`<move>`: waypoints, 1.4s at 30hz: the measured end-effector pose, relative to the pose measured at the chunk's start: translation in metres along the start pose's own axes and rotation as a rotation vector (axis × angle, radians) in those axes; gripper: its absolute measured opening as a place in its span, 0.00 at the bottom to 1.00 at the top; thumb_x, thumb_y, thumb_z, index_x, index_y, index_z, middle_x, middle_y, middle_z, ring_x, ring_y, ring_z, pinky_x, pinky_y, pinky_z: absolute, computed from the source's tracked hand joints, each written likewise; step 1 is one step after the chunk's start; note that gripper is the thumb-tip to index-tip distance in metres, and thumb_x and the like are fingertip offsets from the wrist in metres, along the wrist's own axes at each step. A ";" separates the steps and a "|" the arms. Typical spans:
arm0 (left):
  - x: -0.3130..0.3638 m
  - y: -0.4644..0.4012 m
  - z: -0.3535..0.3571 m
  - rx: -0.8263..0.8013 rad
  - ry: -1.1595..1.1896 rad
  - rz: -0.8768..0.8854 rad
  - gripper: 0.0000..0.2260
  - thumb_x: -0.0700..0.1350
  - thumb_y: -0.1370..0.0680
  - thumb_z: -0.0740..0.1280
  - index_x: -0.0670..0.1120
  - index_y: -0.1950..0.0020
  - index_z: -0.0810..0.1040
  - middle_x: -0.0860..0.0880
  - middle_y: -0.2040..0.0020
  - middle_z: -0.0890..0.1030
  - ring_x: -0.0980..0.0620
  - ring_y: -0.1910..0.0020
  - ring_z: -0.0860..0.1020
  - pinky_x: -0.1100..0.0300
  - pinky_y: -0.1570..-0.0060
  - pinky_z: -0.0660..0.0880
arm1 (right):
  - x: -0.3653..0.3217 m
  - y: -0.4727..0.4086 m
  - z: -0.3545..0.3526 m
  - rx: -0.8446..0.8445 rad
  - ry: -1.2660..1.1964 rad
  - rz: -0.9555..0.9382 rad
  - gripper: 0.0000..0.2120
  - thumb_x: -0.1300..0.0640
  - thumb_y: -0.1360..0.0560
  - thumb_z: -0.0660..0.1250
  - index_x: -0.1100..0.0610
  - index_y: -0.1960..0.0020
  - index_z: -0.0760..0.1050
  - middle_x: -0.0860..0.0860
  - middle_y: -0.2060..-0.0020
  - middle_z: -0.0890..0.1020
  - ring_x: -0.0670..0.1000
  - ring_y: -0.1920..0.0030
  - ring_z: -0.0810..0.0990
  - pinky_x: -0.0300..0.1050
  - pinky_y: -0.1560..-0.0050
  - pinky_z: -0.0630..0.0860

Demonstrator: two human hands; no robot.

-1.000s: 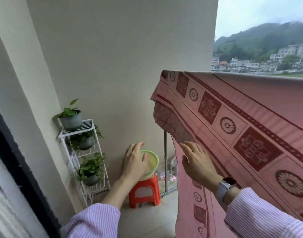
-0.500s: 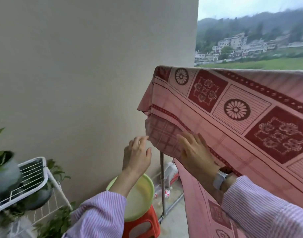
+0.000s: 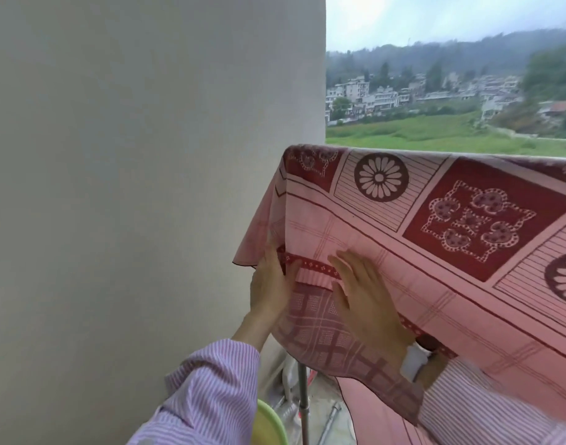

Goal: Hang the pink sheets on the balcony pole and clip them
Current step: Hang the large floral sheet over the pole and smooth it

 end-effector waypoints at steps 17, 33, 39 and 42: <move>-0.025 0.091 -0.017 -0.186 0.233 0.523 0.04 0.42 0.25 0.64 0.46 0.59 0.75 0.48 0.65 0.79 0.54 0.68 0.72 0.64 0.69 0.65 | -0.074 -0.001 -0.015 0.181 -0.244 0.635 0.07 0.52 0.26 0.64 0.56 0.55 0.76 0.47 0.64 0.79 0.48 0.63 0.78 0.45 0.58 0.75; -0.070 0.166 0.038 -0.584 0.289 0.090 0.17 0.54 0.27 0.68 0.49 0.42 0.75 0.52 0.47 0.79 0.55 0.53 0.77 0.58 0.50 0.74 | -0.052 0.234 0.030 -0.030 0.103 0.838 0.10 0.61 0.29 0.65 0.56 0.68 0.71 0.51 0.70 0.78 0.54 0.66 0.74 0.50 0.56 0.70; -0.024 0.163 0.074 -0.602 0.207 -0.067 0.19 0.61 0.28 0.64 0.44 0.51 0.72 0.45 0.52 0.80 0.41 0.50 0.77 0.47 0.49 0.74 | -0.058 0.277 0.048 -0.117 0.196 0.793 0.11 0.66 0.37 0.72 0.56 0.70 0.71 0.50 0.73 0.79 0.54 0.70 0.78 0.45 0.66 0.70; -0.022 0.182 0.076 -0.517 0.170 -0.003 0.15 0.52 0.24 0.61 0.40 0.55 0.75 0.40 0.56 0.80 0.39 0.55 0.77 0.50 0.56 0.74 | -0.052 0.307 0.046 -0.175 0.210 0.793 0.08 0.63 0.37 0.71 0.55 0.69 0.73 0.50 0.70 0.80 0.53 0.68 0.79 0.43 0.66 0.68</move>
Point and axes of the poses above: each hand's wrist, its own y-axis away from the middle knuckle, its own z-axis out of the palm, x = y × z, the point moved 7 cm from there along -y, towards the middle knuckle
